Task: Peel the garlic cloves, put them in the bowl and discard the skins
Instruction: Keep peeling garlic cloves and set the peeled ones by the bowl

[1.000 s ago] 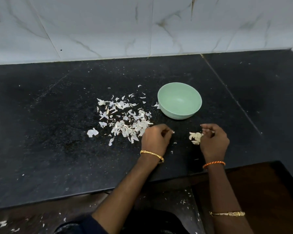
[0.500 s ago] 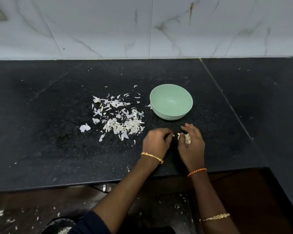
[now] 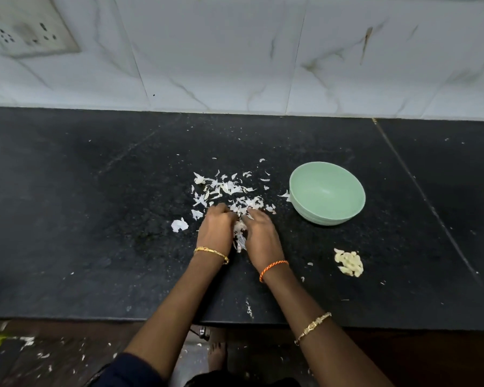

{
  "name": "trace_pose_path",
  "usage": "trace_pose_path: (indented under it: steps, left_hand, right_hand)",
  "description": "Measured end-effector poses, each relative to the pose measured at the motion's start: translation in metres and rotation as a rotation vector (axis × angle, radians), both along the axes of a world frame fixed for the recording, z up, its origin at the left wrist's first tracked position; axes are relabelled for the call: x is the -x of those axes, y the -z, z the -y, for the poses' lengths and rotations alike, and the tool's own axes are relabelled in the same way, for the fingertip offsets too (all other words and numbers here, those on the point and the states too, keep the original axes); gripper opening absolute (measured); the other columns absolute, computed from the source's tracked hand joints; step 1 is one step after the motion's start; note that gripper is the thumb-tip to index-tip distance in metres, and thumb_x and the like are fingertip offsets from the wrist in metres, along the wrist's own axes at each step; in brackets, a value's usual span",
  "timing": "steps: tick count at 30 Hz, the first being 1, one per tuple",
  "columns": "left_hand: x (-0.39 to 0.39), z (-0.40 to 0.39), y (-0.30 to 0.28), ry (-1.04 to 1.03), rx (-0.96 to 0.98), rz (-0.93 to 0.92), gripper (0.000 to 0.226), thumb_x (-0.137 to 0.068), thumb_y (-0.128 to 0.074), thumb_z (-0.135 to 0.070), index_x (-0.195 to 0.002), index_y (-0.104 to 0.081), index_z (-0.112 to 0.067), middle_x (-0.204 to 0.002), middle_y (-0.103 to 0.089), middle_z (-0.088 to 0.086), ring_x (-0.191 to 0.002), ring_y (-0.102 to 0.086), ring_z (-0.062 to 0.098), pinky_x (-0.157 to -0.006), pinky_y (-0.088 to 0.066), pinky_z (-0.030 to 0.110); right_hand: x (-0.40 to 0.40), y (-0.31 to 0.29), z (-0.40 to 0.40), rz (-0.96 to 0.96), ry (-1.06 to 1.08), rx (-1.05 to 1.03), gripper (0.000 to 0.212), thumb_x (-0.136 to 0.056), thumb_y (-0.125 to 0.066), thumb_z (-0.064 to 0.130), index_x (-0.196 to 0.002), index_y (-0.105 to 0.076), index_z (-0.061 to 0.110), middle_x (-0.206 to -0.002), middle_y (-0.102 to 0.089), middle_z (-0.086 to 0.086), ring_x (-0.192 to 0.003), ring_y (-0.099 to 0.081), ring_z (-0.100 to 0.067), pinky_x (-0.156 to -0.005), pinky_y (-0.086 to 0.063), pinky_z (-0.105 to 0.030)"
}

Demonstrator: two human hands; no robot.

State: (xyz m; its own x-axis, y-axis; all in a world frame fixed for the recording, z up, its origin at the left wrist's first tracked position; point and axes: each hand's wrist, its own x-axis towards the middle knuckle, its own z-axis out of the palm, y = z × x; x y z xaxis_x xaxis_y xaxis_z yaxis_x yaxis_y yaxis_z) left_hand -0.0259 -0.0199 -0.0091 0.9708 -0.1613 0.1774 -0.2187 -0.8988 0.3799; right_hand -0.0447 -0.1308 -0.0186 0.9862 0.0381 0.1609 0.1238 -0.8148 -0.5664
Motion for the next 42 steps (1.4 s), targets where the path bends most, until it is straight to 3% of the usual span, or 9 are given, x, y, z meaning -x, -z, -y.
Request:
trace_pose_path:
  steps: [4, 10, 16, 24, 27, 29, 32, 36, 42]
  left_hand:
    - [-0.015, 0.001, 0.000, 0.062, -0.070, 0.000, 0.009, -0.084, -0.057, 0.006, -0.090, -0.064, 0.003, -0.093, -0.056, 0.016, -0.086, -0.056, 0.032, -0.065, -0.045, 0.037]
    - [-0.040, -0.012, -0.008, -0.012, 0.208, -0.037, 0.017, -0.090, -0.049, 0.004, -0.098, -0.062, -0.001, -0.101, -0.061, 0.016, -0.095, -0.057, 0.030, -0.080, -0.042, 0.032]
    - [-0.052, -0.026, -0.018, -0.071, 0.415, -0.200, 0.015, -0.092, -0.056, -0.006, -0.080, -0.056, -0.015, -0.079, -0.064, -0.004, -0.080, -0.063, 0.018, -0.073, -0.047, 0.026]
    - [-0.072, -0.048, -0.031, -0.027, 0.453, -0.138, 0.011, -0.085, -0.070, -0.014, -0.094, -0.076, -0.012, -0.089, -0.074, 0.003, -0.081, -0.066, 0.015, -0.078, -0.053, 0.028]
    - [-0.082, -0.053, -0.030, -0.050, 0.516, -0.129, 0.010, -0.089, -0.065, -0.016, -0.090, -0.072, -0.009, -0.095, -0.071, 0.001, -0.085, -0.062, 0.013, -0.078, -0.046, 0.024]
    - [-0.085, -0.054, -0.026, -0.098, 0.586, -0.152, 0.012, -0.093, -0.059, -0.015, -0.092, -0.068, -0.008, -0.092, -0.067, -0.001, -0.085, -0.059, 0.013, -0.072, -0.040, 0.022]
    - [-0.089, -0.056, -0.020, -0.140, 0.637, -0.166, 0.012, -0.095, -0.054, -0.012, -0.094, -0.065, -0.007, -0.088, -0.062, -0.003, -0.082, -0.056, 0.012, -0.064, -0.036, 0.017]
    - [-0.087, -0.058, -0.011, -0.059, 0.583, -0.213, 0.008, -0.090, -0.061, -0.004, -0.087, -0.069, -0.004, -0.088, -0.062, -0.002, -0.073, -0.056, 0.005, -0.061, -0.039, 0.006]
    - [-0.081, -0.056, -0.001, 0.027, 0.539, -0.168, 0.012, -0.082, -0.066, 0.004, -0.081, -0.073, -0.005, -0.085, -0.071, 0.009, -0.075, -0.065, 0.018, -0.075, -0.053, 0.026]
  right_hand:
    - [-0.021, -0.011, 0.002, 0.052, 0.097, -0.004, 0.033, -0.071, -0.047, -0.021, -0.086, -0.072, -0.004, -0.088, -0.068, -0.021, -0.087, -0.061, -0.038, -0.074, -0.051, -0.038]
    - [-0.043, -0.028, 0.000, -0.037, 0.338, -0.326, 0.010, -0.080, -0.069, -0.003, -0.081, -0.074, 0.005, -0.083, -0.071, -0.011, -0.074, -0.059, -0.014, -0.064, -0.039, -0.009]
    - [-0.050, -0.040, 0.006, -0.129, 0.344, -0.436, 0.022, -0.085, -0.063, -0.004, -0.076, -0.070, 0.015, -0.085, -0.069, -0.007, -0.081, -0.067, -0.020, -0.077, -0.056, -0.031]
    - [-0.062, -0.058, 0.014, -0.078, 0.310, -0.426, 0.013, -0.071, -0.082, 0.009, -0.074, -0.070, 0.012, -0.063, -0.064, 0.004, -0.053, -0.054, 0.002, -0.053, -0.045, -0.010]
    - [-0.079, -0.047, 0.006, -0.146, 0.233, -0.358, 0.031, -0.078, -0.079, 0.023, -0.105, -0.069, 0.012, -0.101, -0.065, -0.001, -0.089, -0.058, -0.006, -0.085, -0.049, -0.025]
    - [-0.087, -0.035, -0.008, -0.256, 0.094, -0.218, 0.057, -0.085, -0.070, 0.035, -0.135, -0.052, 0.015, -0.141, -0.045, -0.006, -0.128, -0.041, -0.017, -0.110, -0.033, -0.035]
    - [-0.081, -0.015, -0.040, -0.206, -0.128, 0.009, 0.050, -0.094, -0.058, 0.020, -0.141, -0.045, 0.015, -0.154, -0.031, -0.008, -0.144, -0.022, -0.027, -0.119, -0.015, -0.048]
    - [-0.053, 0.002, -0.050, 0.055, -0.122, 0.047, 0.047, -0.077, -0.049, -0.020, -0.114, -0.068, 0.001, -0.124, -0.063, -0.017, -0.117, -0.059, -0.029, -0.103, -0.043, -0.031]
    - [-0.065, -0.017, -0.025, 0.019, 0.119, -0.066, 0.013, -0.088, -0.062, -0.001, -0.089, -0.074, 0.003, -0.088, -0.071, -0.012, -0.075, -0.065, -0.017, -0.071, -0.056, -0.028]
